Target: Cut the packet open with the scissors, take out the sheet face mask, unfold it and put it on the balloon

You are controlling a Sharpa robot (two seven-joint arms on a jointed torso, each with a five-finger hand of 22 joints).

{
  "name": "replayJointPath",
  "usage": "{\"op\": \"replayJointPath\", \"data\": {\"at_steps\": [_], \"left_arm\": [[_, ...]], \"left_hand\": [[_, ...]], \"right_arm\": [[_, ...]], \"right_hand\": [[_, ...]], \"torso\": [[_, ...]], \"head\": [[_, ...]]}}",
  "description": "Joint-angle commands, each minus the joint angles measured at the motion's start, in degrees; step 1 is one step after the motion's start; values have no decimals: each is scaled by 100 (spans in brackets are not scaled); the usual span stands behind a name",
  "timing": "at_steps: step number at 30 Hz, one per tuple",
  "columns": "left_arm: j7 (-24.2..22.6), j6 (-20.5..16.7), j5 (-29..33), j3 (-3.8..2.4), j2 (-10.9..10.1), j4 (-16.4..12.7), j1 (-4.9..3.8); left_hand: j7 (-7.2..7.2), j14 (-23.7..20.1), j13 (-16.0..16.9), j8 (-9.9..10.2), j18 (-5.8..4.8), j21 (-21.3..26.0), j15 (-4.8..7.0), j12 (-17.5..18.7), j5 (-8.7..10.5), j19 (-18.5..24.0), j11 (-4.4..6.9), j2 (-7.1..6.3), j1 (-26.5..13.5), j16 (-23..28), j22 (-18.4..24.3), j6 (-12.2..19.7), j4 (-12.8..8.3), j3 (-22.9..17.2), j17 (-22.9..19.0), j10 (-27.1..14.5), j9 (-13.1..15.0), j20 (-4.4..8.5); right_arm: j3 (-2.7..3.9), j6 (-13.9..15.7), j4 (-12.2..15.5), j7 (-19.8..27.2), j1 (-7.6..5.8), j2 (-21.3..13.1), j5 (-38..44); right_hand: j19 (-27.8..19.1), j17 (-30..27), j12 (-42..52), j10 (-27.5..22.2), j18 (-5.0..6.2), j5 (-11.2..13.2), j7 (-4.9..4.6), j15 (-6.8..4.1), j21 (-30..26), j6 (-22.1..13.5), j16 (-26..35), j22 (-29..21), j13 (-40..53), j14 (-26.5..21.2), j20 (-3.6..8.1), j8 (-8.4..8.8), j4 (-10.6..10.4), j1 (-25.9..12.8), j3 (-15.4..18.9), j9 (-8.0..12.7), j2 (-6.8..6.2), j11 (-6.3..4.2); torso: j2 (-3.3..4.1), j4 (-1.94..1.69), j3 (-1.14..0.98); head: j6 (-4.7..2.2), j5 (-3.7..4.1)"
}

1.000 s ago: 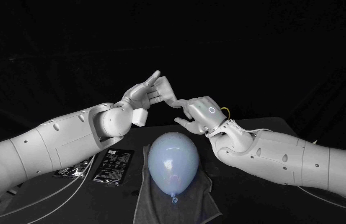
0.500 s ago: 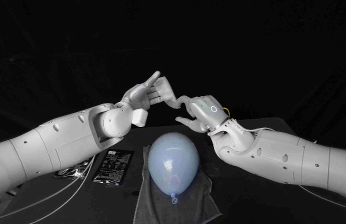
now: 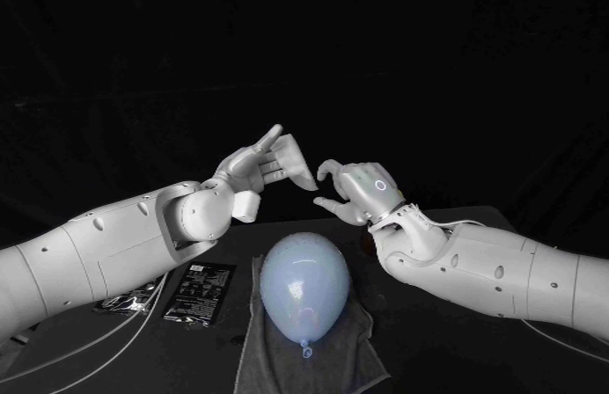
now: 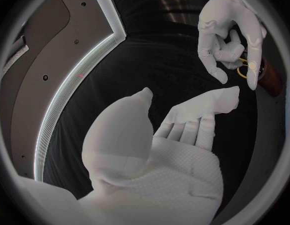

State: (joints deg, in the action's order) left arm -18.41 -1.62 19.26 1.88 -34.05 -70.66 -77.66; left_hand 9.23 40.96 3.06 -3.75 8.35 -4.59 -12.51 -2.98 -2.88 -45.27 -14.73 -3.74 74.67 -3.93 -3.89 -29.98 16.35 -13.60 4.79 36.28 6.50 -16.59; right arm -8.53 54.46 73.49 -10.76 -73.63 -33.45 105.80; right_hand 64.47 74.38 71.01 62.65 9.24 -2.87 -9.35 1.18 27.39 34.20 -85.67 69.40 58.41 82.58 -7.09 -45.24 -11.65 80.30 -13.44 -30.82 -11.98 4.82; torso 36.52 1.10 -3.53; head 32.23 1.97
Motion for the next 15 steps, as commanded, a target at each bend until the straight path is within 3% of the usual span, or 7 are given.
{"op": "replayJointPath", "data": {"at_steps": [1, 15], "left_arm": [[-69, 69, 34, -8, 15, -26, -6], [-62, 88, 34, -8, 36, -62, -7]], "left_hand": [[775, 62, 10, -26, 37, -36, -11, -26, 17, -58, 12, -8, 76, -35, 0, -40, 8, 39, 9, 48, 12, -3], [774, 106, 13, -35, 44, -42, -6, -30, 17, -91, 15, -7, 102, -45, -1, -66, 7, 53, 16, 93, 18, -3]], "right_arm": [[7, 527, -85, -204, -9, 57, -63], [9, 485, -353, -160, -13, 306, -280]], "right_hand": [[34, -20, 11, -41, 107, 8, -3, 3, -20, -57, -10, 3, -21, 10, -8, -36, -50, 66, 13, 6, 3, 15], [56, -28, 41, -22, 100, 2, -13, 9, 1, -124, -11, 23, -31, 7, -11, -71, -133, 154, -38, 70, 80, 21]], "torso": [[2, -7, 1], [2, -6, 1]], "head": [[-2, 12], [-6, 32]]}}
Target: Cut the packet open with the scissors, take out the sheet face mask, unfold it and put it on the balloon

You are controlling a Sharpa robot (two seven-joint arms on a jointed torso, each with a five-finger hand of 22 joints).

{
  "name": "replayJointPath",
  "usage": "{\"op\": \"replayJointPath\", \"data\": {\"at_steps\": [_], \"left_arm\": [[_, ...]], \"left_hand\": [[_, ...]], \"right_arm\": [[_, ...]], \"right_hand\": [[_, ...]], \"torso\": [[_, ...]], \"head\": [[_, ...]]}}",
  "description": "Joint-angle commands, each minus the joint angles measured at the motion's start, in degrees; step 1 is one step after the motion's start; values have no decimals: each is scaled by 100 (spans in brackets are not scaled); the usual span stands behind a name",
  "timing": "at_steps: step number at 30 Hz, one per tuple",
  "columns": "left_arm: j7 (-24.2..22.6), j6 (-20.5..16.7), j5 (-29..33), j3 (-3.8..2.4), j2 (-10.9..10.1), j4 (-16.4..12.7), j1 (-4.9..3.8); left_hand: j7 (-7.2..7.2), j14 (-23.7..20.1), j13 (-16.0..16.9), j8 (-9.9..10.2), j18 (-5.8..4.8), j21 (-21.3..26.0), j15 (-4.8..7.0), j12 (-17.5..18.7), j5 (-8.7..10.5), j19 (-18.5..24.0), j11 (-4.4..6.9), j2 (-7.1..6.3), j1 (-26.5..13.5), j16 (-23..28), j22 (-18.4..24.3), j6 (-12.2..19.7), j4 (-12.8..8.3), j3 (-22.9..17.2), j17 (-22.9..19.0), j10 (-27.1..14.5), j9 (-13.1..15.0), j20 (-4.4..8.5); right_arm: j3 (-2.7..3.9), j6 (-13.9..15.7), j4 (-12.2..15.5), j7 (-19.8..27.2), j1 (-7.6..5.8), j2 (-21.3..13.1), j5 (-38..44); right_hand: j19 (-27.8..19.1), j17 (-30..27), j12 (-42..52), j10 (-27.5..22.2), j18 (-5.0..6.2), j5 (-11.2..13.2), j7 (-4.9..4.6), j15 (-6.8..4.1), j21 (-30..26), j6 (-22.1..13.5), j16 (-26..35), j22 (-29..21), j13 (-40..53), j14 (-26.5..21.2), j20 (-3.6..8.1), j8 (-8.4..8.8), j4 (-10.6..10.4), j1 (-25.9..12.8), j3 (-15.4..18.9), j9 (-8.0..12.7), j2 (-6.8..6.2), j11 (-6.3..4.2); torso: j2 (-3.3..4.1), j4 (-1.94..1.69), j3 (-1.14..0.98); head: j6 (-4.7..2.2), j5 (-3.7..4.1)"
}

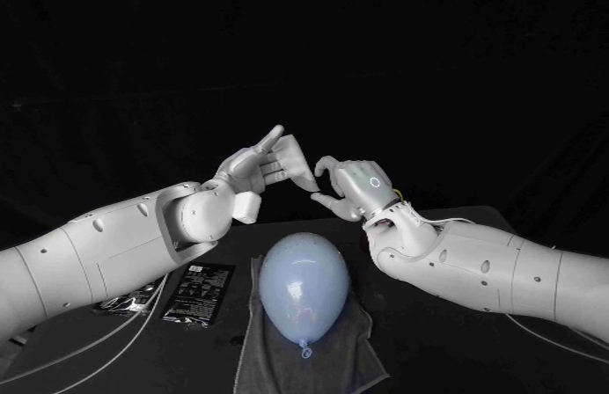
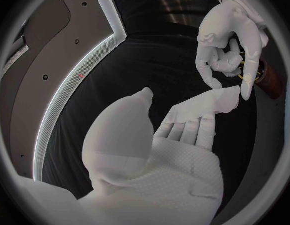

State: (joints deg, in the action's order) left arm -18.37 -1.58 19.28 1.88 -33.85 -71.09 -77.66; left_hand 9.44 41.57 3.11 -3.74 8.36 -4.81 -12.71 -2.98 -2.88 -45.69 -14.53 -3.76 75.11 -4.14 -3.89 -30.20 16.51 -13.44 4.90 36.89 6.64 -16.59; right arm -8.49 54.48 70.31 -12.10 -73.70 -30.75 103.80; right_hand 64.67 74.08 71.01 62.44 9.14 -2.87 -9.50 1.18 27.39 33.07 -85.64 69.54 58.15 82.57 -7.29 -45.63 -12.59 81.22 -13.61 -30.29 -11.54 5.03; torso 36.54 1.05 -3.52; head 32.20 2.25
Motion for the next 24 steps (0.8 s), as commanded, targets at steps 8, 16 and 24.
{"op": "replayJointPath", "data": {"at_steps": [8, 16, 24], "left_arm": [[-61, 96, 32, -8, 24, -27, -7], [-60, 104, 32, -8, 22, -32, -7], [-60, 108, 32, -8, 19, -25, -7]], "left_hand": [[754, 129, 8, -44, 52, -28, 21, -30, 17, -79, -2, -1, 84, -40, -2, -73, -7, 57, 18, 65, 11, -2], [754, 136, 9, -47, 56, -32, 23, -31, 17, -101, -1, 1, 92, -43, -3, -80, -5, 64, 20, 77, 12, -2], [754, 138, 9, -48, 57, -34, 24, -31, 17, -113, -1, 2, 94, -44, -4, -82, -5, 66, 21, 80, 13, -1]], "right_arm": [[5, 492, -93, 93, -7, 94, -202], [5, 515, -83, 259, -7, 98, -278], [5, 530, -36, 371, -7, 57, -301]], "right_hand": [[115, 35, 82, 74, 97, 4, 30, -23, 114, 171, -32, 80, -24, 39, 30, -4, -183, 316, -520, 226, 318, -36], [223, 70, 159, 211, 73, 6, 119, -104, 284, 524, -49, 222, -31, 91, 109, 39, -274, 404, -1479, 551, 306, -122], [290, 111, 211, 311, 55, 7, 169, -140, 428, 679, -60, 323, -5, 127, 144, -42, -141, 400, -1900, 640, 304, -165]], "torso": [[1, 4, -2], [1, 4, -5], [2, 3, -2]], "head": [[-2, 8], [-8, 13], [-18, 17]]}}
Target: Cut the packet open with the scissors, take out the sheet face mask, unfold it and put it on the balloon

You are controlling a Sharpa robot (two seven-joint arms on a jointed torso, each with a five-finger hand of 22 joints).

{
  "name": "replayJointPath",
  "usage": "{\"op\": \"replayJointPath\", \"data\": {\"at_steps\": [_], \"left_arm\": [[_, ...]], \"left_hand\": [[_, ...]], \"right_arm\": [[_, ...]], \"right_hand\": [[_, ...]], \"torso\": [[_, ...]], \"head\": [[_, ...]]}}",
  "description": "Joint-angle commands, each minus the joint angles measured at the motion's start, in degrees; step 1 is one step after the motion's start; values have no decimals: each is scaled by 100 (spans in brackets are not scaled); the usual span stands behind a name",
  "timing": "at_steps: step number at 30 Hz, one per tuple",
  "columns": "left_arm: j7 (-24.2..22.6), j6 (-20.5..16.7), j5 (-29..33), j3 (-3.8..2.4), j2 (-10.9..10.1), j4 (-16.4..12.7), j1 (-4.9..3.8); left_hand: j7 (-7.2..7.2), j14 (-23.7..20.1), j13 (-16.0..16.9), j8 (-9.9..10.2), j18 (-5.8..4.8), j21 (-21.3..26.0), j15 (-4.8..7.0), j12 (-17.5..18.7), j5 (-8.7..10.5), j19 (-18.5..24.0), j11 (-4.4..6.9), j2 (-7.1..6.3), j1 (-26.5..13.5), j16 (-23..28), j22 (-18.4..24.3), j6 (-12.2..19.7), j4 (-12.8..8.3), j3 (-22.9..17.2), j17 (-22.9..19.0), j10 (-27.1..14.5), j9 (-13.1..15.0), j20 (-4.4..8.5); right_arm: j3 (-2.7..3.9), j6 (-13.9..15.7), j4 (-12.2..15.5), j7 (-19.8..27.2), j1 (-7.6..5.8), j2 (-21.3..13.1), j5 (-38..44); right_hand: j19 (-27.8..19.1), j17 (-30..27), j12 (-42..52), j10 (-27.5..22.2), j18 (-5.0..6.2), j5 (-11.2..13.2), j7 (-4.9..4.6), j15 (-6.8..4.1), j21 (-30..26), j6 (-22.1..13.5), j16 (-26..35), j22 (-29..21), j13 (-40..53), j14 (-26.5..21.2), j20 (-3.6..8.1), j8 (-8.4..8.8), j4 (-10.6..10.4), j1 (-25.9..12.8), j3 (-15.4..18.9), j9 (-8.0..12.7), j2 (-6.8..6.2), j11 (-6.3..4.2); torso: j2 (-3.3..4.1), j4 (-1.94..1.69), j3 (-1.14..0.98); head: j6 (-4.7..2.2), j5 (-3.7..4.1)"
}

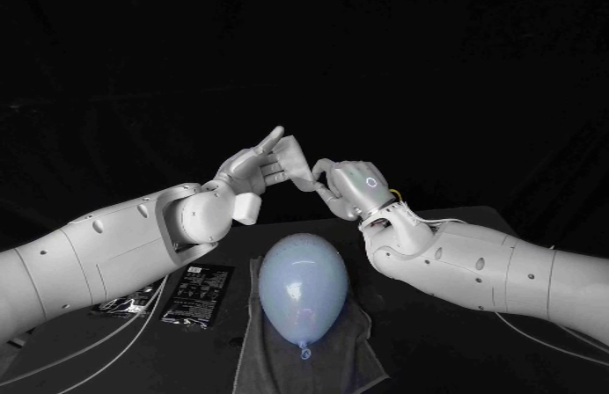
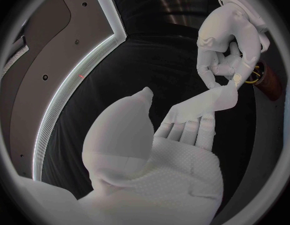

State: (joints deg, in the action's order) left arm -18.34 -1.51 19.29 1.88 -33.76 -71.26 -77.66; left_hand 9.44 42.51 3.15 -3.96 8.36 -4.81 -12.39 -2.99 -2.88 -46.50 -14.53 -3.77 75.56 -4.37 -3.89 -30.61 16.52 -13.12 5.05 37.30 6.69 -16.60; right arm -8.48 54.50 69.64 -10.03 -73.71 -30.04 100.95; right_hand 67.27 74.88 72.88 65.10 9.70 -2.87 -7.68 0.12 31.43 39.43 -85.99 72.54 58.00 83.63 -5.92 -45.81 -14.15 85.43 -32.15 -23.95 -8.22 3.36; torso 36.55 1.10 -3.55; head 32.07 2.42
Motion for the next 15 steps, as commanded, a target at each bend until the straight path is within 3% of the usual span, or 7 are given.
{"op": "replayJointPath", "data": {"at_steps": [1, 8, 12, 15], "left_arm": [[-63, 100, 30, -8, 8, -7, -7], [-63, 63, 27, -8, 1, 18, -7], [-77, 14, -37, -8, -4, 34, -7], [-106, -27, -225, -7, -9, 50, -7]], "left_hand": [[754, 43, 5, -26, 57, -34, -8, -30, 17, -31, -1, 2, 50, -21, -5, -40, -6, 34, 6, 39, 7, -1], [754, 48, 5, -28, 60, -33, -7, -30, 17, -8, 0, 3, 55, -22, -3, -49, -6, 38, 7, 44, 9, -1], [753, 62, 6, -32, 52, -17, -7, -31, 17, 46, 1, 2, 61, -24, 7, -61, -3, 52, 9, 65, 12, -5], [754, 130, 10, -62, -37, 118, -11, -34, 16, 473, 6, 21, 29, -29, 53, -150, 10, 162, 23, 182, 32, -12]], "right_arm": [[5, 531, 42, 180, -6, -20, -21], [9, 556, 164, 270, -7, -93, -58], [25, 565, 245, 284, -25, -146, -85], [39, 564, 338, 258, -73, -202, -113]], "right_hand": [[48, 42, 41, 77, -6, 7, 2, -43, 64, 76, -29, 44, 30, 30, 14, -50, 34, -35, -110, 14, -14, -10], [172, 154, 124, 311, -35, 8, 97, -110, 295, 131, -58, 162, 152, 109, 77, -252, 88, -202, -467, 12, 84, -91], [309, 285, 223, 579, -69, 7, 150, -157, 533, 188, -87, 266, 343, 194, 145, -467, 146, -336, -820, -16, 105, -146], [419, 420, 282, 755, -102, 8, 190, -197, 729, 278, -115, 355, 467, 267, 194, -598, 223, -484, -1126, 6, 42, -191]], "torso": [[0, 0, 0], [-1, 0, -1], [-4, -3, -1], [-9, -2, 2]], "head": [[-5, 0], [-17, -3], [-25, -1], [-37, 6]]}}
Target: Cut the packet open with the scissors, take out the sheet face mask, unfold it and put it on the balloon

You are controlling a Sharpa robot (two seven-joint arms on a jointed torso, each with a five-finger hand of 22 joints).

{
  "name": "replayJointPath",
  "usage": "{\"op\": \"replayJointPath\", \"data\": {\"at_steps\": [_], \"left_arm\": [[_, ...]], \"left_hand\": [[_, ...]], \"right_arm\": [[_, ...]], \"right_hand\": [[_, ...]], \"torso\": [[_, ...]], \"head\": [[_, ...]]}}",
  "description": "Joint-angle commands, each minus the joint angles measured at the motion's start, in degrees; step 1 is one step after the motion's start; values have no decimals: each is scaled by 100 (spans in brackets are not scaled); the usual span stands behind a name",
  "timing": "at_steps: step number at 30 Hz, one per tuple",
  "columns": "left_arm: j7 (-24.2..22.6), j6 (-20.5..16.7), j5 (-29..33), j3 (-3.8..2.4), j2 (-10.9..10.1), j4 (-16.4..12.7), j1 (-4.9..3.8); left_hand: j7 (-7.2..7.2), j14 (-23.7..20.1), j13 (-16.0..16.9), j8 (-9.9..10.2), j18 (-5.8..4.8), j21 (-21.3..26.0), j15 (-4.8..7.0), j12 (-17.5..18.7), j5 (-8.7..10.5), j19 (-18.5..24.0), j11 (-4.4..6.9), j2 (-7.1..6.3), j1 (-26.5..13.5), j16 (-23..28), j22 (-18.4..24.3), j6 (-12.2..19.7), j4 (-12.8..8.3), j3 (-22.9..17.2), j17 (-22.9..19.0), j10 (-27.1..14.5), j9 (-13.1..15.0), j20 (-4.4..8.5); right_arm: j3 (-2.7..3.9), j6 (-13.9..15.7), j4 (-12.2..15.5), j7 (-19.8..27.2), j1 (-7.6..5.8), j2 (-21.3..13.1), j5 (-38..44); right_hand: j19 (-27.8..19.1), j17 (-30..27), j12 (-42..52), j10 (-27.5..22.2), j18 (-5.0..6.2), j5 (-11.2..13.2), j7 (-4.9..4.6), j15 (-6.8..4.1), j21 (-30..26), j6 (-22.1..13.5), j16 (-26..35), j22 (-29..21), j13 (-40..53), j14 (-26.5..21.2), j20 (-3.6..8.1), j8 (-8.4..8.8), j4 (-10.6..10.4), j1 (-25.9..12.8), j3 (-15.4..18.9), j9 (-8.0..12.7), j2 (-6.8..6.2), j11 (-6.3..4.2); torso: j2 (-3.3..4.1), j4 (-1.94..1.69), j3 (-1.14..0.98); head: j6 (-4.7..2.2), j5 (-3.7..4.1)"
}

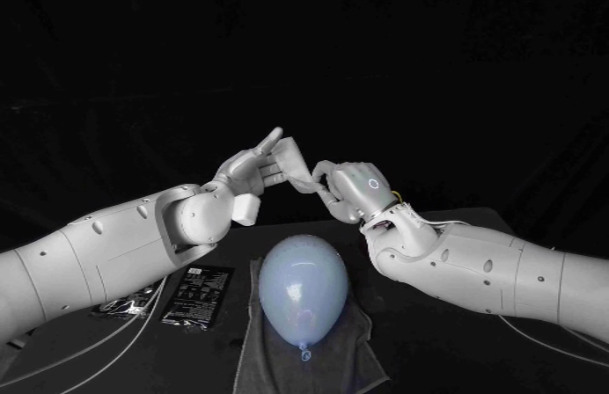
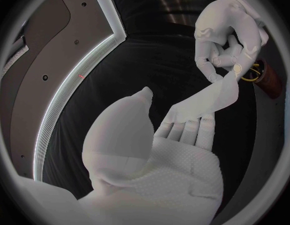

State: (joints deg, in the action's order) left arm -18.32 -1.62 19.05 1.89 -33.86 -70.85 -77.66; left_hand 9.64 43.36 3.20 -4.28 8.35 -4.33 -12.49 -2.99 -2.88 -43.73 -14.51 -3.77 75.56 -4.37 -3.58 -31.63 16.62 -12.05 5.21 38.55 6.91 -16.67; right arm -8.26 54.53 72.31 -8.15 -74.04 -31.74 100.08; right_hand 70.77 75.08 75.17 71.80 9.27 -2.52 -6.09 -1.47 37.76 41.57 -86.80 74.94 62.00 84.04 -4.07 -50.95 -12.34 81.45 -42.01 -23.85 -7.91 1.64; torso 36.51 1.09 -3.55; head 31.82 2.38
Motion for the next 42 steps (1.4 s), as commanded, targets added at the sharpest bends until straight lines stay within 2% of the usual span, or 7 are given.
{"op": "replayJointPath", "data": {"at_steps": [1, 6, 14, 18, 25, 31, 42], "left_arm": [[-117, -29, -274, -9, 0, 13, -7], [-136, -79, -804, -7, -5, 37, -7], [-103, -117, -1701, -3, -3, 64, -7], [-112, -176, -2190, -1, 18, 141, -7], [-144, -374, -2976, 4, 106, 376, 6], [-157, -428, -3362, 13, 176, 602, 34], [-115, -352, -3886, 62, 239, 836, 48]], "left_hand": [[731, 46, 6, -38, -73, 104, -4, -33, 18, 347, 3, 20, 25, -26, 32, -75, 0, 93, 8, 81, 16, -7], [720, -100, 7, -93, -259, 137, -16, -30, 18, 942, 6, -17, 27, 24, 53, -255, 0, 302, -10, 159, 54, -7], [714, -70, 19, -169, -311, 112, -10, -49, 18, 985, 19, -91, 85, 24, 37, -489, -6, 500, -3, 335, 103, -1], [712, -67, 19, -189, -318, 100, -6, -48, 18, 968, 22, -126, 103, 24, 31, -539, 0, 602, -1, 375, 113, 1], [712, -188, 24, -207, -331, 86, -11, -49, 17, 965, 26, -182, 85, 55, 24, -593, 19, 1012, -15, 504, 119, 3], [717, -144, 29, -219, -326, 68, -6, -55, 16, 912, 29, -199, 107, 49, 15, -639, 29, 1298, -7, 608, 123, 5], [719, -36, 34, -230, -323, 63, 2, -60, 13, 902, 32, -318, 126, 29, 14, -687, 42, 1520, 12, 715, 127, 5]], "right_arm": [[21, 560, 102, 58, -57, -49, -34], [50, 535, 260, -40, -172, -132, -98], [72, 422, 420, -147, -386, -200, -314], [81, 200, 534, -234, -511, -247, -351], [105, -586, 737, -415, -776, -332, -312], [126, -1602, 807, -572, -1042, -342, -240], [148, -2709, 679, -814, -1361, -204, -175]], "right_hand": [[88, 424, 66, 112, -65, -28, 39, -42, 136, 79, -40, 130, 92, 237, 15, -97, 60, -97, -175, 1, 9, -22], [213, 613, 140, 297, -105, -27, 71, -71, 380, 166, -84, 233, 261, 319, 54, -146, 207, -245, -370, 80, -58, -55], [301, 792, 172, 397, -138, -27, 77, -87, 579, 232, -128, 314, 379, 381, 77, -105, 386, -308, -455, 185, -109, -66], [352, 914, 235, 509, -159, -26, 78, -91, 701, 317, -159, 367, 537, 420, 88, -32, 504, -356, -477, 280, -134, -70], [377, 985, 263, 577, -174, -26, 74, -89, 775, 403, -176, 413, 641, 441, 92, 72, 627, -420, -486, 399, -130, -67], [384, 1020, 273, 608, -181, -26, 67, -85, 813, 462, -185, 443, 696, 450, 92, 147, 722, -456, -477, 480, -126, -62], [386, 1032, 280, 629, -185, -26, 65, -81, 832, 505, -187, 461, 735, 452, 90, 190, 774, -486, -465, 529, -115, -59]], "torso": [[-7, -1, 3], [-9, -3, 4], [-2, -2, 8], [-2, -3, 7], [-3, 2, 10], [-8, 1, 11], [-16, 2, 17]], "head": [[-14, 11], [-33, 31], [-69, 32], [-76, 30], [-105, 38], [-143, 66], [-187, 87]]}}
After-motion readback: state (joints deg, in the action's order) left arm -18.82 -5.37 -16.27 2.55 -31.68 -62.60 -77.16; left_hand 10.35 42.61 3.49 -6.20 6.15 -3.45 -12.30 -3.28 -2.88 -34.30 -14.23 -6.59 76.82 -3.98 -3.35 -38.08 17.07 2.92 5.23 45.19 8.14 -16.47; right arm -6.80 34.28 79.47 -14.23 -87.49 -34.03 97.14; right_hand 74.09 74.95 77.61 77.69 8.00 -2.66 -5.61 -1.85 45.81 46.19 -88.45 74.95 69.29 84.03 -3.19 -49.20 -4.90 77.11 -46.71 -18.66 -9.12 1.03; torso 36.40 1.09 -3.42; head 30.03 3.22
